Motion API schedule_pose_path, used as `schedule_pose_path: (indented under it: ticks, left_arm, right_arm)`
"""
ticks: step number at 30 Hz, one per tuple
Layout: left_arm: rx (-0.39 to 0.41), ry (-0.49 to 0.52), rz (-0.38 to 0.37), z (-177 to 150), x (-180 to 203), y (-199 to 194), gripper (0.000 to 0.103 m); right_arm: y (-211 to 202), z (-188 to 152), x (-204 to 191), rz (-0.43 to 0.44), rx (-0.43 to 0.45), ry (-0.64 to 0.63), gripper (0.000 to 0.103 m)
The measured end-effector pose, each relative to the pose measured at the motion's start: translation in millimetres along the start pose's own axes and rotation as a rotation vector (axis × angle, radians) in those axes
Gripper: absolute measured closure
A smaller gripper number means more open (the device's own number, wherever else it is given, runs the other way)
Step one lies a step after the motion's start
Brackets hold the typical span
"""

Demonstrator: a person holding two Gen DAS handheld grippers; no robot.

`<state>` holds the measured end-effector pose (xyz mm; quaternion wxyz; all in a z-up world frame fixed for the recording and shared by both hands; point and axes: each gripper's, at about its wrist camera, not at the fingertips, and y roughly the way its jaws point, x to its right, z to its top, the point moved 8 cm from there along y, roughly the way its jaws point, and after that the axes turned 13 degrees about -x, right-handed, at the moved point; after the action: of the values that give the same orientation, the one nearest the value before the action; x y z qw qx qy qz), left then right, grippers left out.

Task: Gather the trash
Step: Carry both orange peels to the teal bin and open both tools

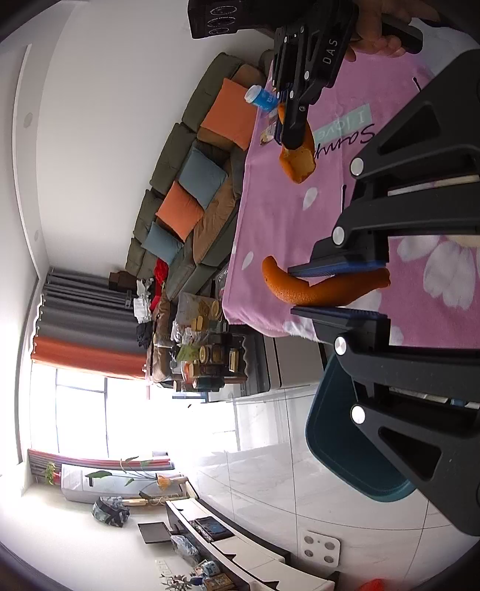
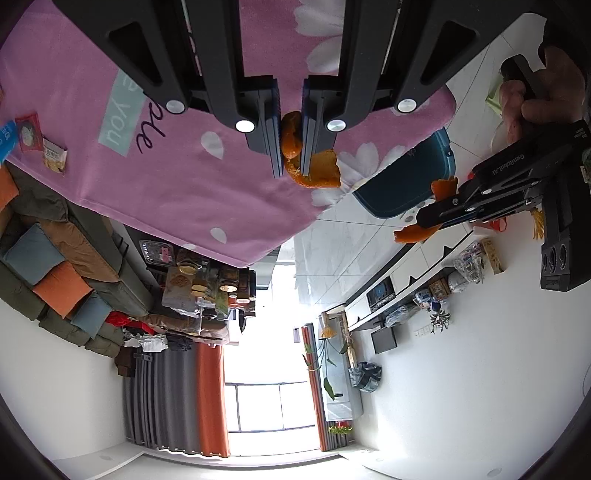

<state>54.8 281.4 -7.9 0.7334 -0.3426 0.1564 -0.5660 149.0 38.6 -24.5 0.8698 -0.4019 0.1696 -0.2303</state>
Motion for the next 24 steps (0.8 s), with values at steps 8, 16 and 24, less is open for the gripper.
schedule_pose_path:
  ticks: [8, 16, 24]
  left_arm:
    - [-0.01, -0.074, 0.08, -15.8, -67.1, -14.1, 0.087]
    - [-0.036, -0.151, 0.155, -37.9, -133.0, -25.1, 0.087]
    - [-0.102, -0.194, 0.183, -66.5, -171.6, -12.3, 0.087]
  right_arm:
    - [26.2, 20.2, -39.9, 0.063, -0.036, -0.066, 0.096]
    - [55.8, 37.0, -82.2, 0.121, -0.081, -0.142, 0.096]
    - [97.0, 49.8, -119.4, 0.177, -0.156, -0.195, 0.096]
